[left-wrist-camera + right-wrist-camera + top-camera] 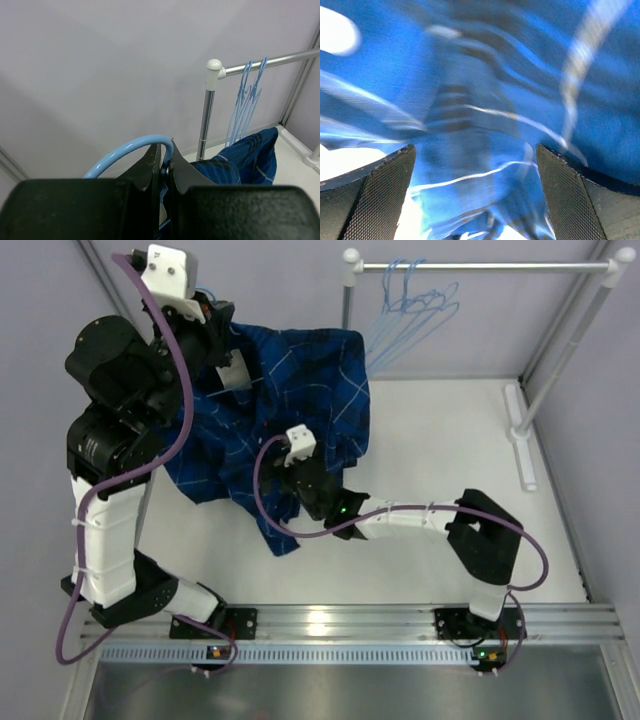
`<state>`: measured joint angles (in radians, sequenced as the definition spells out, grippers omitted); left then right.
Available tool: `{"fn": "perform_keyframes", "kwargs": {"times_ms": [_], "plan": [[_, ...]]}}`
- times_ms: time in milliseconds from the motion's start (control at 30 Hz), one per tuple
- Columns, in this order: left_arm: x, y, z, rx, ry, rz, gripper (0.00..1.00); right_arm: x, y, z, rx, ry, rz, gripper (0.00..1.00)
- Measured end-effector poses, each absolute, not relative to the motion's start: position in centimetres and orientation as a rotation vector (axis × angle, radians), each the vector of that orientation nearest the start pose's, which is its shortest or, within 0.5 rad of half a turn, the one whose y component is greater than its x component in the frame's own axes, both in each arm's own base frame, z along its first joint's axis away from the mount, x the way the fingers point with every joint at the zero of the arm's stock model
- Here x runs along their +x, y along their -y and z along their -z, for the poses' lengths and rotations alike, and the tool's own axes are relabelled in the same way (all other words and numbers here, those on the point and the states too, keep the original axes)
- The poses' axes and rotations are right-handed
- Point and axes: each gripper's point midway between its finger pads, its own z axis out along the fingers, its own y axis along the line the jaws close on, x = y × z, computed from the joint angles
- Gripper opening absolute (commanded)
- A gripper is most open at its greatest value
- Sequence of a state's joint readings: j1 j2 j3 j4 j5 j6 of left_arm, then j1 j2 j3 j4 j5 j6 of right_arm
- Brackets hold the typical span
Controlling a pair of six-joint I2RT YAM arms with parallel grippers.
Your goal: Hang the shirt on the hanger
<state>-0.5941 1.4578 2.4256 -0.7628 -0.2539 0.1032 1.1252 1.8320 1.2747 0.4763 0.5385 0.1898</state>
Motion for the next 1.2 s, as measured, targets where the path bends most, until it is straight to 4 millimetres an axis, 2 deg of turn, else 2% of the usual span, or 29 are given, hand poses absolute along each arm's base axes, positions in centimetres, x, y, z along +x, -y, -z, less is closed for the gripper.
{"fn": "perform_keyframes", "kwargs": {"times_ms": [100, 200, 267, 367, 467, 533, 600, 667, 700, 767, 833, 933, 1000, 1067, 1100, 1200], "plan": [[29.8, 14.3, -61.9, 0.270, -1.355, 0.234, 0.00, 32.6, -42.8, -19.5, -0.331, -1.705, -0.491, 0.99], [30.0, 14.5, -61.5, 0.280, -1.363, 0.231, 0.00, 34.3, -40.5, -17.3, -0.305, -1.753, -0.451, 0.99], [30.1, 14.6, -61.3, 0.290, -1.367, 0.228, 0.00, 34.7, -40.0, -17.0, -0.306, -1.766, -0.431, 0.99], [30.4, 14.8, -60.8, 0.306, -1.377, 0.213, 0.00, 32.7, -40.7, -17.7, -0.383, -1.762, -0.444, 0.99], [30.9, 15.1, -59.9, 0.321, -1.400, 0.200, 0.00, 28.3, -41.7, -21.1, -0.482, -1.702, -0.551, 0.98], [31.4, 15.4, -59.3, 0.333, -1.416, 0.191, 0.00, 24.6, -42.0, -25.5, -0.530, -1.612, -0.672, 0.98], [32.0, 15.7, -58.8, 0.339, -1.428, 0.181, 0.00, 21.9, -42.4, -30.5, -0.537, -1.495, -0.797, 0.99], [32.5, 16.0, -58.4, 0.346, -1.438, 0.175, 0.00, 21.1, -43.2, -33.9, -0.514, -1.412, -0.860, 0.99], [32.7, 16.1, -58.2, 0.348, -1.443, 0.173, 0.00, 21.5, -43.9, -34.7, -0.494, -1.394, -0.870, 0.99], [32.9, 16.2, -58.0, 0.349, -1.449, 0.169, 0.00, 22.8, -46.2, -35.1, -0.440, -1.374, -0.878, 0.99], [32.9, 16.2, -58.0, 0.348, -1.450, 0.169, 0.00, 23.8, -48.3, -32.5, -0.429, -1.409, -0.868, 0.99], [32.8, 16.1, -58.2, 0.344, -1.444, 0.169, 0.00, 24.7, -50.8, -25.6, -0.479, -1.506, -0.818, 1.00], [32.8, 16.0, -58.4, 0.341, -1.440, 0.169, 0.00, 25.8, -51.7, -22.1, -0.493, -1.568, -0.755, 0.99], [32.7, 16.0, -58.5, 0.340, -1.437, 0.170, 0.00, 27.0, -51.8, -20.7, -0.471, -1.602, -0.711, 0.99], [32.7, 16.0, -58.6, 0.340, -1.436, 0.169, 0.00, 27.9, -51.2, -20.4, -0.445, -1.614, -0.691, 0.99], [32.6, 15.9, -58.6, 0.341, -1.434, 0.167, 0.00, 31.8, -47.2, -21.0, -0.319, -1.622, -0.647, 0.99]]}}
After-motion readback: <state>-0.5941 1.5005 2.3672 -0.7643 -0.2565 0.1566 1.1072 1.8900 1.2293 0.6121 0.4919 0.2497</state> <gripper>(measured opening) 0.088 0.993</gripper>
